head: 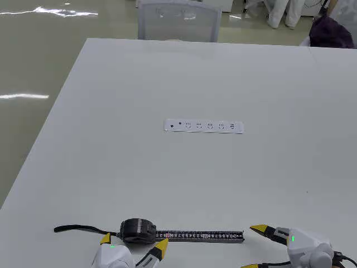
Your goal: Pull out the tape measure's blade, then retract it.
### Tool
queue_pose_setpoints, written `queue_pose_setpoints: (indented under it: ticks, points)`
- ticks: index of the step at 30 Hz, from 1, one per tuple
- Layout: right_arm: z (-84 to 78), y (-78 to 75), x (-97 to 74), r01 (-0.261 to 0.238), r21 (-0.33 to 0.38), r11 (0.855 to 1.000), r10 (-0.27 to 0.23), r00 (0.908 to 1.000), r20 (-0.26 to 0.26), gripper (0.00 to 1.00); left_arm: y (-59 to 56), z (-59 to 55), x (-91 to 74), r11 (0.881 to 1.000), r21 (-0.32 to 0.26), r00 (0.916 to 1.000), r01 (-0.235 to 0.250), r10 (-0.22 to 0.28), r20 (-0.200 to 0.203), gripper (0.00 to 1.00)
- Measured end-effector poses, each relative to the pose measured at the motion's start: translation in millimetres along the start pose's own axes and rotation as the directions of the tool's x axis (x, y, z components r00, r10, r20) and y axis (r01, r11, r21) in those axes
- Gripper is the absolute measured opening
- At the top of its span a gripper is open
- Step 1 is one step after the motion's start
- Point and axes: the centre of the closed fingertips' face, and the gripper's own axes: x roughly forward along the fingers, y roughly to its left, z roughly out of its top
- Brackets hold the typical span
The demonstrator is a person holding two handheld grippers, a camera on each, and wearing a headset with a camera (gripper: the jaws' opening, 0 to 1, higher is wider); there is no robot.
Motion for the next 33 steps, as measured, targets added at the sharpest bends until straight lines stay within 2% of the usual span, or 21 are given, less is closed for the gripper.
queue_pose_setpoints:
  ticks: [11,14,16,26,33]
  points:
    - [-3.0,-20.0,13.8,-0.040,-0.062,0.997,0.038,0.9990,-0.025,0.39,1.6,1.8,11.6,1.000,0.002,0.9997,-0.023,0.023,0.000,0.86]
    - [-6.3,-23.1,17.7,-0.060,-0.077,0.995,0.056,0.9972,-0.049,0.39,1.7,3.6,12.5,1.000,0.011,0.9996,-0.028,0.028,0.003,0.86]
    - [-8.9,-24.6,21.2,-0.072,-0.089,0.993,0.066,0.9960,-0.060,0.37,2.5,4.0,13.3,0.999,0.035,0.9994,-0.035,0.035,0.002,0.85]
    - [-16.5,-23.9,30.5,-0.144,-0.103,0.984,0.135,0.9868,-0.090,0.24,5.6,2.4,16.7,0.999,0.011,0.9991,-0.041,0.042,-0.004,0.84]
    - [-21.7,-24.7,32.1,-0.159,-0.106,0.982,0.149,0.9842,-0.096,0.17,4.4,1.8,19.1,0.999,0.011,0.9991,-0.043,0.043,-0.005,0.83]
